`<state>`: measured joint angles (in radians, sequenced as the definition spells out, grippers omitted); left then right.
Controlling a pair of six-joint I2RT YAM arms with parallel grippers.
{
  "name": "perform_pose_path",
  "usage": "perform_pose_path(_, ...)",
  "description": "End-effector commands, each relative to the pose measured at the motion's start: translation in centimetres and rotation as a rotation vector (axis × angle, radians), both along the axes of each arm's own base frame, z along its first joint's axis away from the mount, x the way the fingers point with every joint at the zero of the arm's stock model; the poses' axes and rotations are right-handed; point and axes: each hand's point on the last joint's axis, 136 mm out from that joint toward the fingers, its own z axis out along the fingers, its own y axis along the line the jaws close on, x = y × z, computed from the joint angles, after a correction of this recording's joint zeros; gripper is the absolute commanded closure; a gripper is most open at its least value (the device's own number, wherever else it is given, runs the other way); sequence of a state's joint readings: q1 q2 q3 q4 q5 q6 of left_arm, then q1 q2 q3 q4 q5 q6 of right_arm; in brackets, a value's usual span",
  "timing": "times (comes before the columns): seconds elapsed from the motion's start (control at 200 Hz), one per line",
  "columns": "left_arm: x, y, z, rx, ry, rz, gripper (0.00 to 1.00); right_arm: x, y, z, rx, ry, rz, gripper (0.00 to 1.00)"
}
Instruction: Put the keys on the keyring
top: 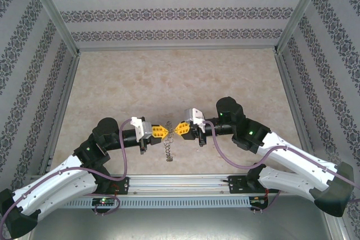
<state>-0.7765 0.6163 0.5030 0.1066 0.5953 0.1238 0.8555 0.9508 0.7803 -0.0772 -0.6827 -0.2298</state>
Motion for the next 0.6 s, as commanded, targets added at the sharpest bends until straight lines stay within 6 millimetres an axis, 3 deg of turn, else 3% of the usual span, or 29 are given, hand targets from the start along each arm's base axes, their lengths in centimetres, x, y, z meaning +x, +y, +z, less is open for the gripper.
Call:
perform_pose_path(0.0, -0.01, 0.1, 2.03, -0.055, -0.076, -0.006, 1.0, -0.86, 0.29, 0.48, 0.02, 0.013, 0.041, 1.0)
perform_pose_path(0.595, -0.04, 0.12, 2.18, -0.058, -0.081, -0.007, 1.0, -0.72, 0.55, 0.43, 0.013, 0.014, 0.046, 1.0)
